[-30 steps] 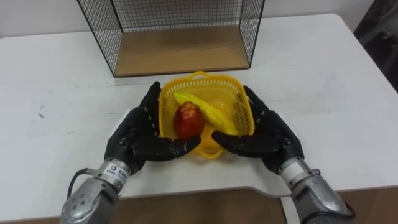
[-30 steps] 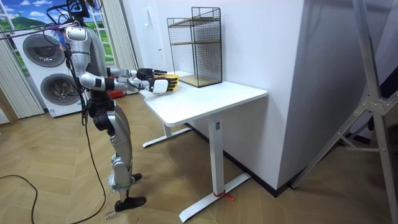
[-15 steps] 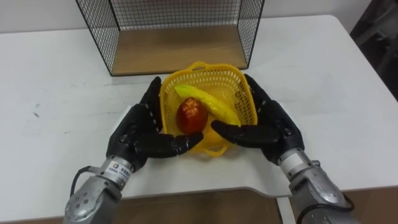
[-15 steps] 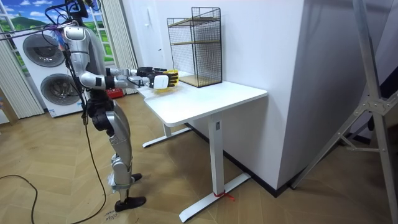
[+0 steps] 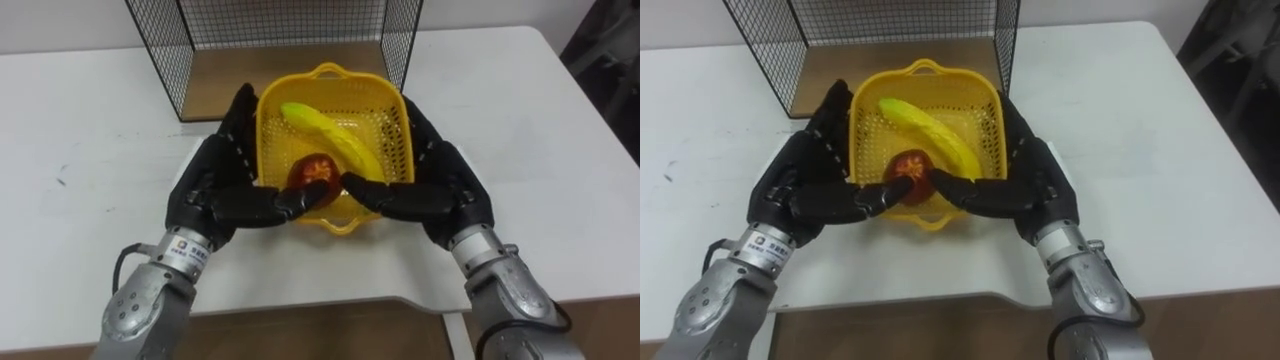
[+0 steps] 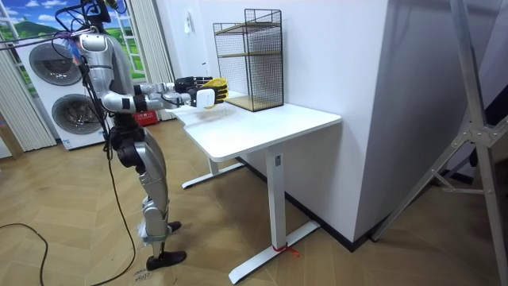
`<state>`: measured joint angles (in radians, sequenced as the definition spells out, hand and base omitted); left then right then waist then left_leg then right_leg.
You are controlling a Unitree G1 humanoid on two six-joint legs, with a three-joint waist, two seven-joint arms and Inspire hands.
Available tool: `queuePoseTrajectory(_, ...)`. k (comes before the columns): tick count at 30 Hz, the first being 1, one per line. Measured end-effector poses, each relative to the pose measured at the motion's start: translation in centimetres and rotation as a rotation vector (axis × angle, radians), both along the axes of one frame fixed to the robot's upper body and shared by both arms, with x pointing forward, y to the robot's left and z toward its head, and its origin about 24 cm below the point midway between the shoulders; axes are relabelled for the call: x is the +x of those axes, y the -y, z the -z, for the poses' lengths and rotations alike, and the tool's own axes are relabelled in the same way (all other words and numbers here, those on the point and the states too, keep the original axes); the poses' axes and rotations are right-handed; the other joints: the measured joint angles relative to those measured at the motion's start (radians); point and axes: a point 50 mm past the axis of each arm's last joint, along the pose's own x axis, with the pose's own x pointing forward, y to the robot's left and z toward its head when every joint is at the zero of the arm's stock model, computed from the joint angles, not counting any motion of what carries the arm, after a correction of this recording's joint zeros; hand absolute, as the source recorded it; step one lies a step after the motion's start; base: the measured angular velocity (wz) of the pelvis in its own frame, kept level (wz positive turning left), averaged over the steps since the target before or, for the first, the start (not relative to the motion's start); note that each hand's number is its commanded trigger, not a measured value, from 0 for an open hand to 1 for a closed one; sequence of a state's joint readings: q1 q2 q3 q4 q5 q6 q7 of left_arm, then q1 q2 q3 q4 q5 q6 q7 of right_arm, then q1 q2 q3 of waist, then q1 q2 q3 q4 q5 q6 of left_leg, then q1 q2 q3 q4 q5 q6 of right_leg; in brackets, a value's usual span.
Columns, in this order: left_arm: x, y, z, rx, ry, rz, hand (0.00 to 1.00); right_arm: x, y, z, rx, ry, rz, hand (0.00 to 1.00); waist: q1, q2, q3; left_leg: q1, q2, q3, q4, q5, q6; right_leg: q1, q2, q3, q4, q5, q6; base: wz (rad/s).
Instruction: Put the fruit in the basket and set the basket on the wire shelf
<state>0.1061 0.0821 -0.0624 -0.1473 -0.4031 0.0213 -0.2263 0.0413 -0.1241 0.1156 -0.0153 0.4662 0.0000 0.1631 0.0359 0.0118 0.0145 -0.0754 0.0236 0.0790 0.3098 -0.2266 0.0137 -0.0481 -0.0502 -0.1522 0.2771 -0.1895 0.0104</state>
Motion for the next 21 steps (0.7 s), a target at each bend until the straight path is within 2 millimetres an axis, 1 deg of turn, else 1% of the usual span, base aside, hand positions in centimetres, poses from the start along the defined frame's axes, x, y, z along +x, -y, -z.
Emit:
queuePoseTrajectory(5,0.00,0.02,-0.03,-0.037,-0.004,-0.002,0.00,0.08,-0.15,-0.08,0.002,0.003,-0.004,0.00,0.000,0.000,0.0001,0.002,0.000,0.000,0.002,0.000,0.000,0.003,0.000,-0.001,0.001,0.000,0.000,0.00)
queuePoseTrajectory(12,0.00,0.17,0.04,-0.038,-0.013,-0.009,0.00,0.15,-0.41,-0.14,0.002,0.004,-0.007,0.00,-0.001,0.000,0.0003,-0.002,0.000,-0.003,0.013,-0.001,-0.001,0.000,-0.001,-0.005,0.014,-0.001,0.000,0.00)
queuePoseTrajectory(15,0.01,0.15,0.03,-0.072,-0.019,-0.018,0.00,0.18,-0.53,-0.17,0.002,0.005,-0.011,0.00,-0.001,-0.001,0.0003,-0.006,0.000,-0.004,0.017,-0.001,-0.001,-0.001,-0.002,-0.005,0.015,-0.002,0.000,0.00)
queuePoseTrajectory(21,0.01,0.22,0.06,-0.074,-0.023,-0.022,0.00,0.19,-0.54,-0.15,0.002,0.002,-0.005,0.00,-0.002,-0.001,0.0002,-0.013,0.000,-0.012,0.029,-0.001,-0.001,-0.001,-0.002,-0.013,0.017,-0.003,0.000,0.03)
